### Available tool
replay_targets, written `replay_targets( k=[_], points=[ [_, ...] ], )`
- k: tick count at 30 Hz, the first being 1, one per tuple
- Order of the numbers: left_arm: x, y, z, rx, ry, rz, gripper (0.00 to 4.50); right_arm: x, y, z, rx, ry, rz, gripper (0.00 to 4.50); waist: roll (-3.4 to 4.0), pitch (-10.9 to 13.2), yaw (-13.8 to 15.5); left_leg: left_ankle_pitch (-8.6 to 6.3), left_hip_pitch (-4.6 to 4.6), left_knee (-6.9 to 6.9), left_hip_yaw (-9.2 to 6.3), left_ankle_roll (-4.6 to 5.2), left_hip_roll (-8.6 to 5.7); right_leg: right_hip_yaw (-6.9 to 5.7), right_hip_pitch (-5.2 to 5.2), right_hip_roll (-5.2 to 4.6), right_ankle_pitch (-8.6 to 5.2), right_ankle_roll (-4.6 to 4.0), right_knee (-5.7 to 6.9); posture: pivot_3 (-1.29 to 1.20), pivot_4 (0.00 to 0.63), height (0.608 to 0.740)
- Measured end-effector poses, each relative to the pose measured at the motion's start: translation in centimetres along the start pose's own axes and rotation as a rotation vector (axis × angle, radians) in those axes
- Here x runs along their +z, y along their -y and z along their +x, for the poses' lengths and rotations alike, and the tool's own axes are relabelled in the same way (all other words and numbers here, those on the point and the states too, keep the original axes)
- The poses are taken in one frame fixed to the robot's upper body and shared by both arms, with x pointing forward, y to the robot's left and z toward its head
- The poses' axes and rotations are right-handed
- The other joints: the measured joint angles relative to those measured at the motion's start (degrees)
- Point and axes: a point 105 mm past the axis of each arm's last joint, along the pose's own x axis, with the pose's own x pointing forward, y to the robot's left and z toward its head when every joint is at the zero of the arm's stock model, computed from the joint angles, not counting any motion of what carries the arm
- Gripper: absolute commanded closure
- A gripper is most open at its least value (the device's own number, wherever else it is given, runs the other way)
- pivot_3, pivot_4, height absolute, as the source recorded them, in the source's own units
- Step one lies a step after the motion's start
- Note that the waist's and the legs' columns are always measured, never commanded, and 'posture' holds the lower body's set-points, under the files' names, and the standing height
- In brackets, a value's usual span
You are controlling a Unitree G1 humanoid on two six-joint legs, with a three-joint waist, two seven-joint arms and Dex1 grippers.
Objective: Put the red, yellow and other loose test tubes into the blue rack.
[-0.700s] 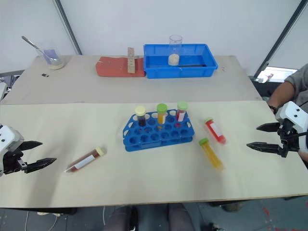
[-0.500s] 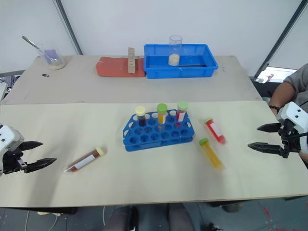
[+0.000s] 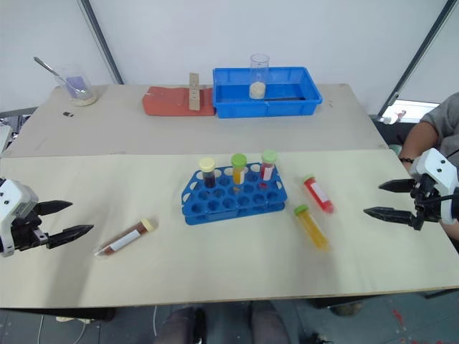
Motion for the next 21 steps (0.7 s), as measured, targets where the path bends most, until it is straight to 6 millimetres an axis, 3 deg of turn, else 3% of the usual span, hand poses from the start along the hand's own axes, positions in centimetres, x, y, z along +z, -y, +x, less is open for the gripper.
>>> replay_targets(
  k=[3, 9, 14, 17, 21],
  points=[
    [2.4, 2.0, 1.0, -0.087, 0.073, 0.031, 0.00, 1.2, -0.2, 0.2, 0.015, 0.018, -0.012, 0.22, 0.00, 0.0, 0.0, 0.00, 0.00, 0.05, -0.02, 0.00, 0.00, 0.00, 0.04, 0.00, 0.02, 0.04, -0.01, 0.00, 0.150, 0.740],
    [6.2, 9.4, 4.3, -0.382, 0.141, 0.244, 0.00, 4.2, -1.3, 2.4, 0.059, 0.056, -0.036, 0.22, 0.00, 0.0, 0.0, 0.01, -0.04, 0.10, -0.06, 0.00, -0.04, 0.03, 0.07, 0.02, 0.28, 0.48, -0.02, 0.00, 0.150, 0.740],
    [8.1, 12.9, 6.1, -0.526, 0.204, 0.340, 0.00, 5.6, -0.8, 5.2, 0.028, -0.015, 0.023, 0.22, 0.00, 0.0, -0.2, 0.02, -0.06, 0.20, -0.15, 0.01, -0.08, 0.08, 0.06, 0.09, 0.32, 0.48, -0.01, 0.00, 0.150, 0.740],
    [8.9, 14.6, 6.7, -0.597, 0.248, 0.359, 0.00, 6.1, 0.4, 7.3, -0.020, -0.067, 0.076, 0.22, 0.00, 0.0, -0.2, 0.02, -0.16, 0.33, -0.26, 0.02, -0.08, 0.07, 0.06, 0.15, 0.34, 0.49, -0.03, 0.00, 0.150, 0.740],
    [9.4, 16.3, 7.2, -0.662, 0.284, 0.368, 0.00, 5.1, 1.1, 10.6, -0.035, -0.202, 0.167, 0.22, 0.00, 0.0, -0.1, 0.02, -0.32, 0.42, -0.31, 0.02, -0.11, 0.08, 0.05, 0.16, 0.51, 0.27, -0.06, 0.00, 0.150, 0.740]
  ],
)
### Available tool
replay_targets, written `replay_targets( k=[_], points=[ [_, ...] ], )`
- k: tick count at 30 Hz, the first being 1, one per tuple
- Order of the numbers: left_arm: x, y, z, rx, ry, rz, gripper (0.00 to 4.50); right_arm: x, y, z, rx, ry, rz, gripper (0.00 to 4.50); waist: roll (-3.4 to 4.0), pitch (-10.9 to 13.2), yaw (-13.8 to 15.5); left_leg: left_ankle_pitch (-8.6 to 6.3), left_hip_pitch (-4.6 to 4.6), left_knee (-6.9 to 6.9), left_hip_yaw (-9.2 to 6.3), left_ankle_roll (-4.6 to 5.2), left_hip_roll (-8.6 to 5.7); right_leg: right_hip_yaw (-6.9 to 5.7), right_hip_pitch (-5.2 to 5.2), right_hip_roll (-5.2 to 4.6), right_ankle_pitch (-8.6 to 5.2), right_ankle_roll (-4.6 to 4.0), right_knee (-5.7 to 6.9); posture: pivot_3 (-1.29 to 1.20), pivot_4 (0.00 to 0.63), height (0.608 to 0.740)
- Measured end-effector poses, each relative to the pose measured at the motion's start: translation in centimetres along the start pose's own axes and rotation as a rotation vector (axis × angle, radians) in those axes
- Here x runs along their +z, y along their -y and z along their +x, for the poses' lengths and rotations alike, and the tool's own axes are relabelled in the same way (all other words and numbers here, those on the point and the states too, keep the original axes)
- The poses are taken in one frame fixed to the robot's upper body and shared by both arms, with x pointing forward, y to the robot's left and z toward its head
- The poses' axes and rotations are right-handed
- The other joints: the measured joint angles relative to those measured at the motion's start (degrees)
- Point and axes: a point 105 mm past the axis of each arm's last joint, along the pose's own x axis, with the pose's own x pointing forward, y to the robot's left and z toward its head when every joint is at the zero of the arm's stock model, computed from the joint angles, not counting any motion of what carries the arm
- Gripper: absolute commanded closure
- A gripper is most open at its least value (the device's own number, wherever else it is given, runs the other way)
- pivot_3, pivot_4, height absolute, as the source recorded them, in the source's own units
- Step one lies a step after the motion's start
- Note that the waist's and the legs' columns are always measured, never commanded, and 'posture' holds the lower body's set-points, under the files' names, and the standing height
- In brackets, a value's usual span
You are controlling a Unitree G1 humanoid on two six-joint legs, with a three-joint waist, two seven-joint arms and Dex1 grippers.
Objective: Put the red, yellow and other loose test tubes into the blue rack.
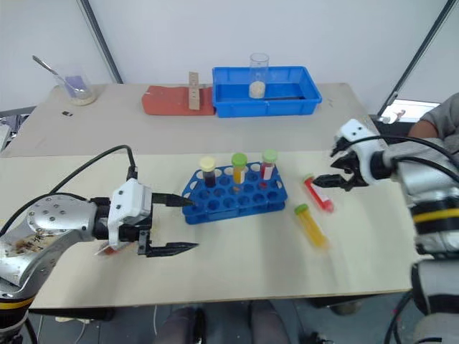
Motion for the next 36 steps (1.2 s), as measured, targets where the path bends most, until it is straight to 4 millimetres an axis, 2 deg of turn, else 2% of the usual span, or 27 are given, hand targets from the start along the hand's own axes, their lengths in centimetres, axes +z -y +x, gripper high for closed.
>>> replay_targets(
  k=[7, 12, 15, 22, 26, 30, 33, 36],
  points=[
    [0.1, 0.6, 0.8, -0.026, 0.021, -0.003, 0.00, -1.0, 1.5, 3.2, -0.047, -0.163, 0.073, 0.22, 0.00, 0.0, 0.1, 0.00, -0.22, 0.12, -0.09, 0.01, -0.05, -0.03, -0.01, -0.03, 0.08, 0.06, -0.14, 0.00, 0.150, 0.740],
    [0.5, 1.0, 1.0, -0.030, 0.026, 0.017, 0.00, -2.9, 1.9, 4.0, -0.051, -0.251, 0.086, 0.22, 0.00, 0.0, 0.1, 0.00, -0.21, 0.14, -0.11, 0.01, -0.06, -0.03, 0.00, -0.04, 0.09, 0.06, -0.12, 0.00, 0.150, 0.740],
    [0.5, 1.0, 1.1, -0.029, 0.025, 0.019, 0.00, -3.0, 2.0, 4.1, -0.052, -0.263, 0.089, 1.04, 0.01, 0.0, -0.1, 0.00, -0.19, 0.20, -0.12, 0.01, -0.06, -0.03, 0.00, -0.03, 0.09, 0.06, -0.03, 0.00, 0.150, 0.740],
    [0.2, 1.3, 1.4, -0.030, 0.021, 0.031, 0.00, -3.2, 2.1, 4.2, -0.049, -0.266, 0.125, 3.38, 0.01, 0.0, -0.2, 0.00, -0.19, 0.37, -0.14, 0.01, -0.05, -0.04, 0.02, -0.02, 0.10, 0.08, 0.06, 0.00, 0.150, 0.740],
    [0.2, 1.2, 1.4, -0.028, 0.024, 0.031, 0.00, -3.0, 2.1, 4.1, -0.045, -0.241, 0.152, 3.48, 0.01, 0.0, -0.2, 0.00, -0.20, 0.38, -0.14, 0.01, -0.06, -0.03, 0.02, -0.03, 0.10, 0.09, 0.05, 0.00, 0.150, 0.740],
    [-0.2, 0.6, 1.0, -0.002, 0.022, 0.012, 0.00, -1.6, 3.0, 2.6, -0.072, -0.152, 0.174, 3.48, 0.05, 0.0, -0.1, 0.00, -0.24, 0.37, -0.15, 0.01, -0.06, -0.04, 0.00, -0.03, 0.10, 0.09, 0.05, 0.00, 0.150, 0.740],
    [-0.4, -0.3, 0.2, 0.050, 0.022, -0.004, 0.00, 1.0, 4.2, -1.2, -0.129, 0.008, 0.134, 3.48, 0.10, 0.1, 0.1, -0.01, -0.24, 0.32, -0.19, 0.02, -0.04, -0.09, -0.01, -0.03, 0.04, 0.14, 0.02, 0.00, 0.150, 0.740],
    [-0.8, -0.8, -0.4, 0.081, 0.025, -0.031, 0.00, 2.1, 3.3, -4.1, -0.137, 0.163, 0.087, 3.48, 0.08, 0.0, 0.6, -0.03, -0.24, 0.27, -0.31, 0.04, -0.02, -0.22, 0.03, -0.03, -0.10, 0.21, 0.02, 0.00, 0.150, 0.740]
  ],
)
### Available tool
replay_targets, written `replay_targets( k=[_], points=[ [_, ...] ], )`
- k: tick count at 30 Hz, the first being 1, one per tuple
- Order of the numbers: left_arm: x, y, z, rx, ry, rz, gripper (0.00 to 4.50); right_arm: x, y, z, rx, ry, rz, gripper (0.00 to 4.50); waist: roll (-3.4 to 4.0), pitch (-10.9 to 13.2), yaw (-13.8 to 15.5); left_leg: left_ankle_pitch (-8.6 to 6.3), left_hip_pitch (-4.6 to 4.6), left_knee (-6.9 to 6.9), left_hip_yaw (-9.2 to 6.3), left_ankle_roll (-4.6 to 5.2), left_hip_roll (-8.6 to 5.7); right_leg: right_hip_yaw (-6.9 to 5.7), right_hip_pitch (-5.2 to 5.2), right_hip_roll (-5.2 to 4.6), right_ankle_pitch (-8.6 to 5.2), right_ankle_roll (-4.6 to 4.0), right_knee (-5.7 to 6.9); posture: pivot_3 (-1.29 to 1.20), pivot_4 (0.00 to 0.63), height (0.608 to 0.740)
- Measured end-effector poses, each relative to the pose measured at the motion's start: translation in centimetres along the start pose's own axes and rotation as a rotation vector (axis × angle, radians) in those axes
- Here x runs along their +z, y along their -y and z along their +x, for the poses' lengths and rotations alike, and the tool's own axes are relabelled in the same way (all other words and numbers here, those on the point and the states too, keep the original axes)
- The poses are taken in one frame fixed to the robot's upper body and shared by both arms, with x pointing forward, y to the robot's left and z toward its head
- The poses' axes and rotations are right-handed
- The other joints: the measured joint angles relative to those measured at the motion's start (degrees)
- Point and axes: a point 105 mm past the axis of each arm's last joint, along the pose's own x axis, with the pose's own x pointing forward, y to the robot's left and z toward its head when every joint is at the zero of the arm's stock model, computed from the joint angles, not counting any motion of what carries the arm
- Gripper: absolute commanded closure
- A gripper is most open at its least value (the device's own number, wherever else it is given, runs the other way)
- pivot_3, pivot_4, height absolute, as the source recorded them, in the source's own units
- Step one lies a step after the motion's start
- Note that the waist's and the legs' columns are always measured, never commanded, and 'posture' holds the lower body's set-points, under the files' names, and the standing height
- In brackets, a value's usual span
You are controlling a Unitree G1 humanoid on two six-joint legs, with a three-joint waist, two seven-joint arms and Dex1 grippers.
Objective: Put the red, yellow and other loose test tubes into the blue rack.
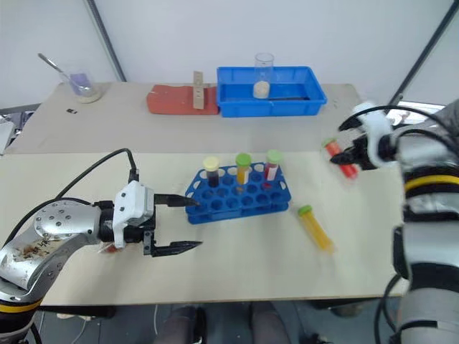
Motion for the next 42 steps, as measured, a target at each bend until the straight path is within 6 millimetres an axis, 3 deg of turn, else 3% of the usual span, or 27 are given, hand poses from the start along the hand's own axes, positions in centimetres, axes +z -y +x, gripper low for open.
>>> replay_targets(
  k=[2, 6, 11, 23, 31, 42],
  points=[
    [0.0, -0.2, -0.2, 0.008, 0.008, -0.012, 0.00, -0.5, -2.4, -0.9, 0.053, 0.117, -0.019, 3.48, -0.03, 0.0, 0.4, -0.01, 0.00, -0.01, -0.03, 0.01, 0.01, -0.01, 0.02, 0.01, -0.03, 0.04, 0.01, 0.00, 0.150, 0.740],
    [0.4, -0.2, 0.0, -0.013, 0.042, -0.035, 0.00, -0.3, -8.9, -0.3, 0.219, 0.405, 0.005, 3.48, -0.02, 0.0, 0.0, 0.00, 0.03, 0.16, 0.01, -0.01, 0.01, 0.08, 0.01, 0.04, -0.01, 0.28, 0.11, 0.00, 0.150, 0.740],
    [0.9, 0.4, 0.1, -0.079, 0.059, -0.053, 0.00, 0.1, -12.3, -0.6, 0.136, 0.608, 0.000, 3.48, -0.02, 0.0, -0.1, 0.03, 0.08, 0.27, -0.01, -0.04, 0.01, 0.06, 0.09, 0.04, 0.07, 0.30, 0.11, 0.00, 0.150, 0.740],
    [0.7, 0.9, 0.6, -0.112, 0.063, -0.072, 0.00, -1.7, -14.2, 3.4, 0.043, 0.665, -0.051, 3.48, -0.02, 0.0, -0.5, 0.03, 0.05, 0.17, 0.02, -0.03, 0.01, 0.07, 0.06, 0.04, 0.01, 0.19, 0.04, 0.00, 0.150, 0.740],
    [-0.1, 1.3, 0.6, -0.104, 0.050, -0.103, 0.00, -1.5, -15.4, 4.6, 0.050, 0.700, -0.060, 3.48, -0.02, 0.0, -0.5, 0.03, 0.05, 0.17, 0.00, -0.03, 0.03, 0.05, 0.06, 0.04, 0.00, 0.19, 0.04, 0.00, 0.150, 0.740],
    [-0.2, 1.1, 0.7, -0.072, 0.050, -0.108, 0.00, -1.6, -15.3, 5.4, -0.003, 0.739, -0.027, 3.48, -0.02, 0.0, -0.5, 0.03, 0.05, 0.17, 0.00, -0.03, 0.03, 0.06, 0.06, 0.04, 0.00, 0.18, 0.03, 0.00, 0.150, 0.740]
  ],
)
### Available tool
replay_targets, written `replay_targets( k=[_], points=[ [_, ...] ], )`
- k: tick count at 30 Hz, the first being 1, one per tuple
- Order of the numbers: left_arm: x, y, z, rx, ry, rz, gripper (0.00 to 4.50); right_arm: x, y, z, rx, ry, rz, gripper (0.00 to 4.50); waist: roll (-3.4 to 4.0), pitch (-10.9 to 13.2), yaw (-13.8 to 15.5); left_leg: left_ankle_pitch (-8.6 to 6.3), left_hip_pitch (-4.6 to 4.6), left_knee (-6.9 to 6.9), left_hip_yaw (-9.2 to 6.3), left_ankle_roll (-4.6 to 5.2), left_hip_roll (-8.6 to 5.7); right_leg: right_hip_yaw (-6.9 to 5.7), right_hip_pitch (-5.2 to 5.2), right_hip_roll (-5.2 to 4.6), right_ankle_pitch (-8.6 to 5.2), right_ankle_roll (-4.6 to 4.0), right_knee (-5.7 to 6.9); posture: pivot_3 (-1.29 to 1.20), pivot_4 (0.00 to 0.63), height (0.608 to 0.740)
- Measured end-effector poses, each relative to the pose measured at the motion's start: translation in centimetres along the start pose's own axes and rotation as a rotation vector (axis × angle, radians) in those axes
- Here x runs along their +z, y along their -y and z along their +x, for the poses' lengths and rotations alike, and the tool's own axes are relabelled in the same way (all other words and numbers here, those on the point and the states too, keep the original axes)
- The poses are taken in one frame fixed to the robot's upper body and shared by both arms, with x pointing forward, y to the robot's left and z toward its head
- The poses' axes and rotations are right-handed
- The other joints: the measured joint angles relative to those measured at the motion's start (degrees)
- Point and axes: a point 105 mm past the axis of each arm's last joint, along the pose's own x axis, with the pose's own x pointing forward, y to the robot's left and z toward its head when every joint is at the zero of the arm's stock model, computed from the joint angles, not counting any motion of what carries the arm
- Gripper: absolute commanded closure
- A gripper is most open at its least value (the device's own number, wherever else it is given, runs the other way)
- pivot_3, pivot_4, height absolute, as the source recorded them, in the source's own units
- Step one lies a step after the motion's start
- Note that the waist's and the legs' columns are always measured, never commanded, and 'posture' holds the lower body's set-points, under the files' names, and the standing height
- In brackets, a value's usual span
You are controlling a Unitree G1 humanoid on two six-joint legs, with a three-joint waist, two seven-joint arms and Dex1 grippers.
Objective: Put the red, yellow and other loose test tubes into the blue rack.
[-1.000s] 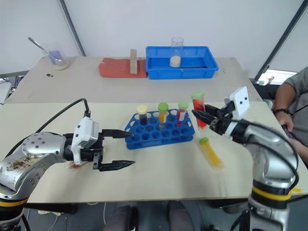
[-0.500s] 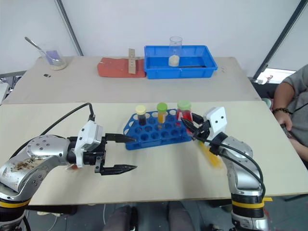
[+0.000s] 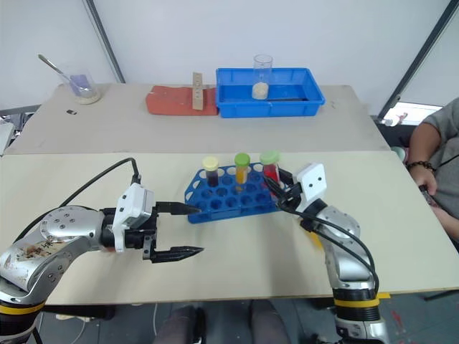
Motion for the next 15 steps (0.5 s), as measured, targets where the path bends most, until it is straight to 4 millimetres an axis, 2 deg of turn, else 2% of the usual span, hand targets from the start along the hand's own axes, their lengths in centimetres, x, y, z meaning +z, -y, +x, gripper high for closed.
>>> replay_targets(
  k=[15],
  points=[
    [0.62, -0.58, 0.50, 0.052, 0.054, -0.026, 0.00, -0.65, -0.06, 0.17, -0.159, 0.060, 0.106, 3.48, 0.00, 0.0, -0.1, 0.00, 0.02, 0.00, -0.01, 0.00, 0.02, 0.00, 0.01, 0.01, 0.00, 0.00, 0.01, 0.00, 0.150, 0.740]
  ],
)
